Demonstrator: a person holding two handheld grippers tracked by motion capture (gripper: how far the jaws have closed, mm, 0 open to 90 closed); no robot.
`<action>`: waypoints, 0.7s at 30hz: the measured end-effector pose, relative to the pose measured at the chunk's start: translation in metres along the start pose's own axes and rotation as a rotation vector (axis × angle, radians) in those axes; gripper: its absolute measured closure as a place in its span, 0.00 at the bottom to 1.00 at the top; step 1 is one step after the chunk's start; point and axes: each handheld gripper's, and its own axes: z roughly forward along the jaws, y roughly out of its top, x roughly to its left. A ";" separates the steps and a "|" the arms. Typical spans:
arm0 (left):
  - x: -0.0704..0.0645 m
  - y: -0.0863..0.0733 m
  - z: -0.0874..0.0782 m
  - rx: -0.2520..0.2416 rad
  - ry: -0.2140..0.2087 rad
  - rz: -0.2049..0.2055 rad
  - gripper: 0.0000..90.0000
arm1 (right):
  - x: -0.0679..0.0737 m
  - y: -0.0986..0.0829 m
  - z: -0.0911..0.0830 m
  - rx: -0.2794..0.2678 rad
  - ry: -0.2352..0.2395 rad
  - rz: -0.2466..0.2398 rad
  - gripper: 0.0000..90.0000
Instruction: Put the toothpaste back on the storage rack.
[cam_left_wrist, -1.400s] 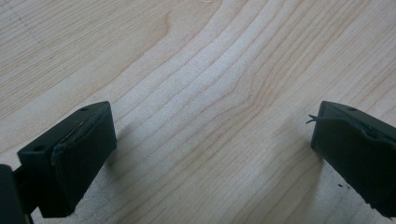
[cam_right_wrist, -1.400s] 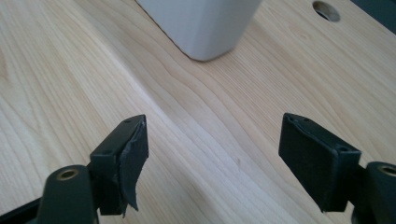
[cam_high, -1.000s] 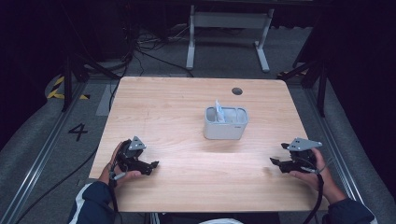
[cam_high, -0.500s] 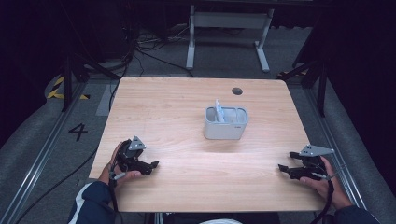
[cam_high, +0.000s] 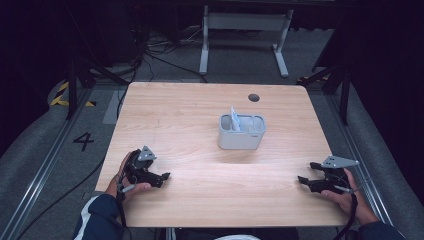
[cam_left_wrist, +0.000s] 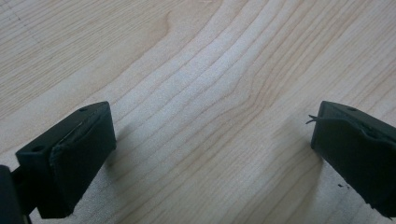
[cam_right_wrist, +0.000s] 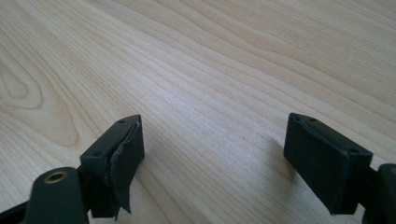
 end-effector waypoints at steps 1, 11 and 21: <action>0.000 0.000 0.000 0.000 0.002 -0.001 0.00 | 0.000 0.000 0.000 0.000 0.000 0.000 0.23; 0.000 0.000 0.000 0.000 0.002 -0.002 0.00 | 0.000 0.001 0.001 0.003 0.006 -0.002 0.21; 0.000 0.001 0.000 -0.001 0.004 -0.005 0.00 | -0.002 0.002 0.003 0.006 0.008 -0.008 0.19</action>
